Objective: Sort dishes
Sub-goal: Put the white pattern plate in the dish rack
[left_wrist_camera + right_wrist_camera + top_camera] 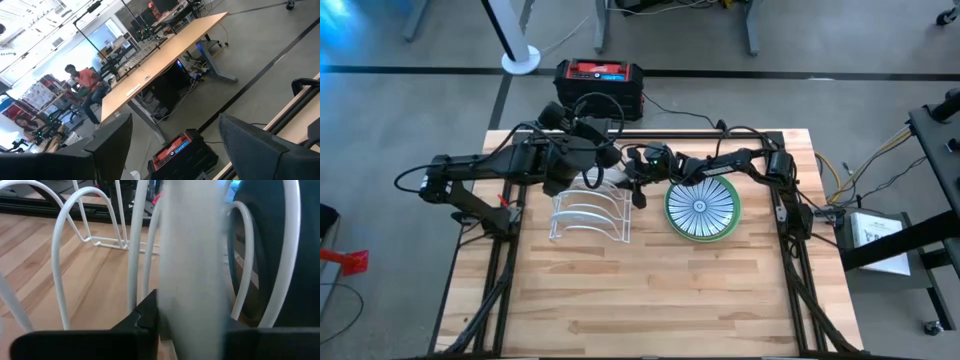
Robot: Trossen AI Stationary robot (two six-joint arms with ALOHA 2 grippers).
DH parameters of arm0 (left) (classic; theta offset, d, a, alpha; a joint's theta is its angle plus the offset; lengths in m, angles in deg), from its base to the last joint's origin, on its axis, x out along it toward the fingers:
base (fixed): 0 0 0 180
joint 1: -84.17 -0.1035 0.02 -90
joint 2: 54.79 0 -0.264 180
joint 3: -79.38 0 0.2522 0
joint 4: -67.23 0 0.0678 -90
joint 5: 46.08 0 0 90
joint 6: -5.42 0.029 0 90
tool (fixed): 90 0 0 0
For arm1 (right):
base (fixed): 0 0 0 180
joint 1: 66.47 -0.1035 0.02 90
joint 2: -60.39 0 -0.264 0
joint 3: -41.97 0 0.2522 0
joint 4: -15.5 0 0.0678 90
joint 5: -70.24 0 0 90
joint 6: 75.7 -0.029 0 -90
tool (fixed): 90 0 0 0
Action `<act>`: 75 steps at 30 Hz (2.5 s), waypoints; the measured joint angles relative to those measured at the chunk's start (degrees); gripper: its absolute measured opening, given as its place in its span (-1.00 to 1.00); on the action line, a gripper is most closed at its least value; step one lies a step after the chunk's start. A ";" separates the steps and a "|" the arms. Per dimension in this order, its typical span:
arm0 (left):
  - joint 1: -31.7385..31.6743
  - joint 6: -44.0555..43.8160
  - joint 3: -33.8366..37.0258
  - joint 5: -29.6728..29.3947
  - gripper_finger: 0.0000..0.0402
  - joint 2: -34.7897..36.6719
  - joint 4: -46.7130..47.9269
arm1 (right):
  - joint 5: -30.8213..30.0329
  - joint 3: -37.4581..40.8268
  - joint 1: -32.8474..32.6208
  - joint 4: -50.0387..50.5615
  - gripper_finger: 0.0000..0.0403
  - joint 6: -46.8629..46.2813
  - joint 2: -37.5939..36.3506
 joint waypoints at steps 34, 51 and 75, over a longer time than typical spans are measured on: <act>0.00 0.00 0.00 0.02 0.41 -0.02 0.63 | 0.26 0.13 0.02 5.80 0.01 -7.28 -1.43; -0.02 -0.48 0.00 0.01 0.41 -0.02 0.66 | 0.52 -0.63 0.09 19.50 0.15 -4.86 -6.23; 0.00 -0.82 0.00 0.00 0.41 -0.02 0.66 | -3.32 -0.81 0.13 29.59 0.01 -2.44 -9.92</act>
